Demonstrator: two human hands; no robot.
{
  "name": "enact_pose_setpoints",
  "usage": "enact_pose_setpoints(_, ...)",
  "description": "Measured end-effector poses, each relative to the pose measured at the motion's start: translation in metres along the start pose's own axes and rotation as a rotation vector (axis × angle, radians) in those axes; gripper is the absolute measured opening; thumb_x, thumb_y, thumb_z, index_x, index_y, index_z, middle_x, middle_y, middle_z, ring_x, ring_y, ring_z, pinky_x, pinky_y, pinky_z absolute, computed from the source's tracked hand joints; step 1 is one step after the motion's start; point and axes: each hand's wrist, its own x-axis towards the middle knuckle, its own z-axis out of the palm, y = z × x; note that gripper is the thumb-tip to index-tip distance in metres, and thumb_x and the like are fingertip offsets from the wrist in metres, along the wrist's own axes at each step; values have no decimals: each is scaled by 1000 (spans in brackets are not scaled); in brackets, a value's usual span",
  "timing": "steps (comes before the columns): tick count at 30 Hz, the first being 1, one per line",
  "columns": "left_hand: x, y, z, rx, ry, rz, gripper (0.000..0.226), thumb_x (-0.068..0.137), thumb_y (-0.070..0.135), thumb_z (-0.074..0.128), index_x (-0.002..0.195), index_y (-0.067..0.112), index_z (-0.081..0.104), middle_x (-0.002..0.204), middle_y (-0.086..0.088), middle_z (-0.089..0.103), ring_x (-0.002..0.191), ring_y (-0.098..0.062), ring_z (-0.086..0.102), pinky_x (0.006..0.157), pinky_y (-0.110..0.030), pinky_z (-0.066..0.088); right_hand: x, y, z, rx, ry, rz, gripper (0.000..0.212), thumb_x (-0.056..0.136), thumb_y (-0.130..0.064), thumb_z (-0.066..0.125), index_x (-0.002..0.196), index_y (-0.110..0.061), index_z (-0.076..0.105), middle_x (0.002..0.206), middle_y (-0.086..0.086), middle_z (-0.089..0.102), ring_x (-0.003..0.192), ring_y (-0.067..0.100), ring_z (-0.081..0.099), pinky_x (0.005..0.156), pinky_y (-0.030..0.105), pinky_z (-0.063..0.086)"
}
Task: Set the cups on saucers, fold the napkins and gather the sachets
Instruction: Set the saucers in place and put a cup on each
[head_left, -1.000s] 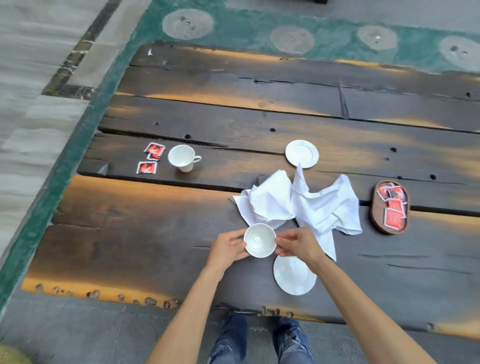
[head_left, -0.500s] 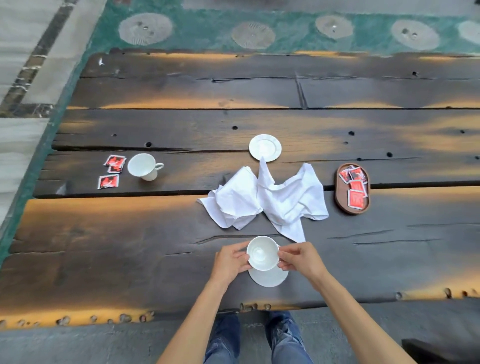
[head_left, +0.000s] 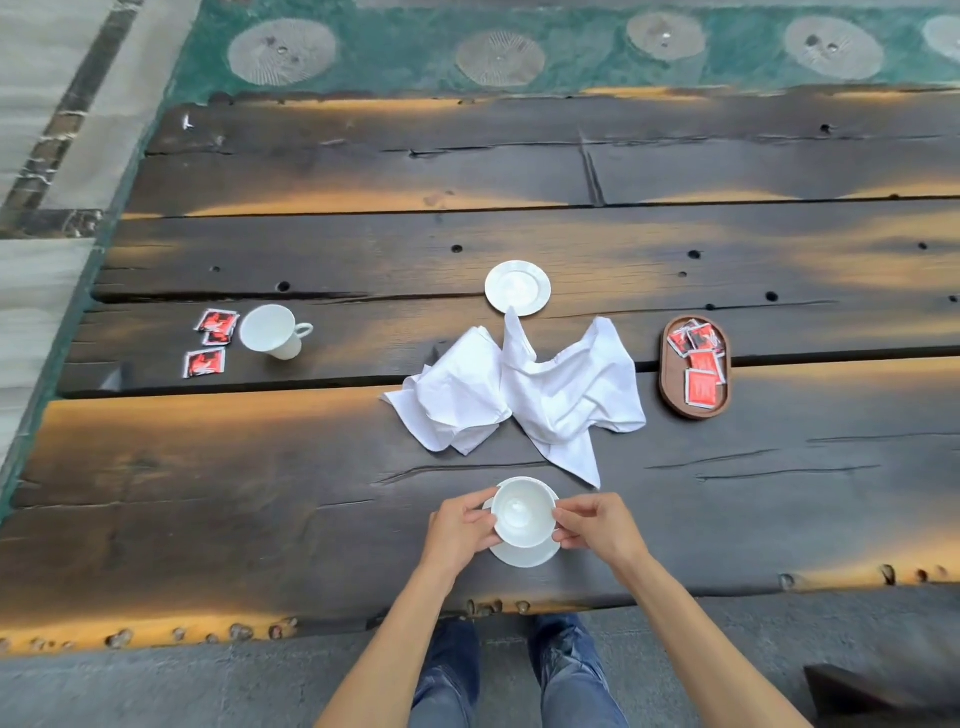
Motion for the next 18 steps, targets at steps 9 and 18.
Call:
enact_pose_setpoints(9,7,-12,2,-18,8,-25,40,93,-7,52,127,11,63,114,-14,70,103,-20,69,84,-30,59,4,5,-1,-13,-10,24,5,86,-4,70,90,-5,74,64,10,72,58,17,69,57,24,57)
enact_pose_setpoints(18,14,-21,5,-22,14,-37,41,93,-7,50,126,11,63,113,-10,72,104,-17,69,89,-34,58,6,6,-3,-22,-21,33,8,87,-3,68,85,-8,74,63,9,72,55,14,66,56,22,56)
